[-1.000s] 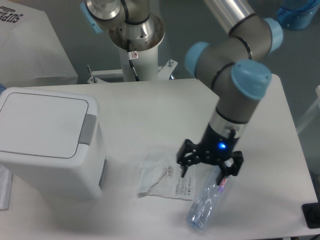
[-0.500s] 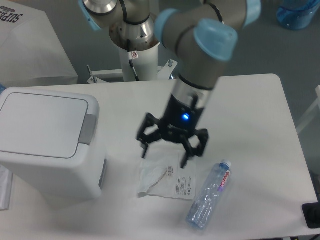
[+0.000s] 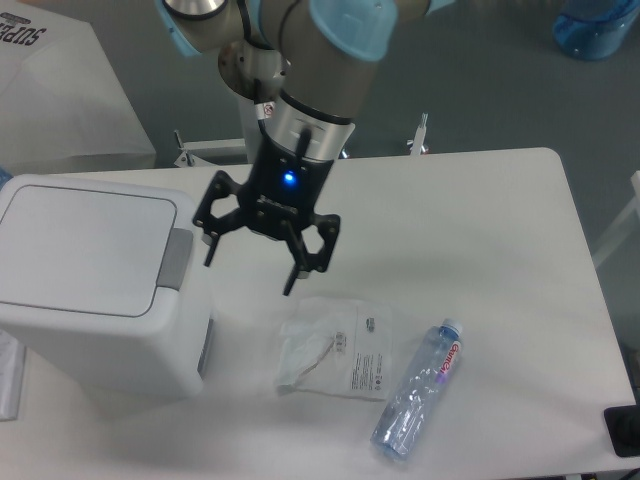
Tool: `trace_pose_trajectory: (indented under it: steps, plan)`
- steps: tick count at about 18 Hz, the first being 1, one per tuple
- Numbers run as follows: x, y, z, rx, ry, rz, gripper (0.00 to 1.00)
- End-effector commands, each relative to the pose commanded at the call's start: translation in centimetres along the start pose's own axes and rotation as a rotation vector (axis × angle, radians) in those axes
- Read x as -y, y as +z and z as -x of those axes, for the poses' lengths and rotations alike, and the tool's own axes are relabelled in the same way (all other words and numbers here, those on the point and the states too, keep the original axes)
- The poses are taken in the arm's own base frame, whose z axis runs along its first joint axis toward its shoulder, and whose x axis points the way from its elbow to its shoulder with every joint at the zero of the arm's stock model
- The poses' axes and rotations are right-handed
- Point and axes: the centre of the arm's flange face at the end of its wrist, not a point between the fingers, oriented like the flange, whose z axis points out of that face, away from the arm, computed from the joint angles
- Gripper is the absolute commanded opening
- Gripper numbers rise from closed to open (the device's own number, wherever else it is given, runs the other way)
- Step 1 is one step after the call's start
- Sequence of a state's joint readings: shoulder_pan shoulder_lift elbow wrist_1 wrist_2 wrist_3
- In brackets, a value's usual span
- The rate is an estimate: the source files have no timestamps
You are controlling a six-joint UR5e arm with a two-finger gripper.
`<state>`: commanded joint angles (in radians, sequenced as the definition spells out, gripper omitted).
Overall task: Open the trash can
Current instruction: 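Raise the open gripper and move it toward the trash can lid, then push the gripper finger against the lid edge to flip it open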
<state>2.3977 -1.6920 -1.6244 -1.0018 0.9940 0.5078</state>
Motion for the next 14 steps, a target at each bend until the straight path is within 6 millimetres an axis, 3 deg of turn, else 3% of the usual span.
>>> trace_pose_trajectory:
  steps: [14]
  plan:
    - [-1.0,1.7,-0.5,-0.018,0.003,0.023,1.00]
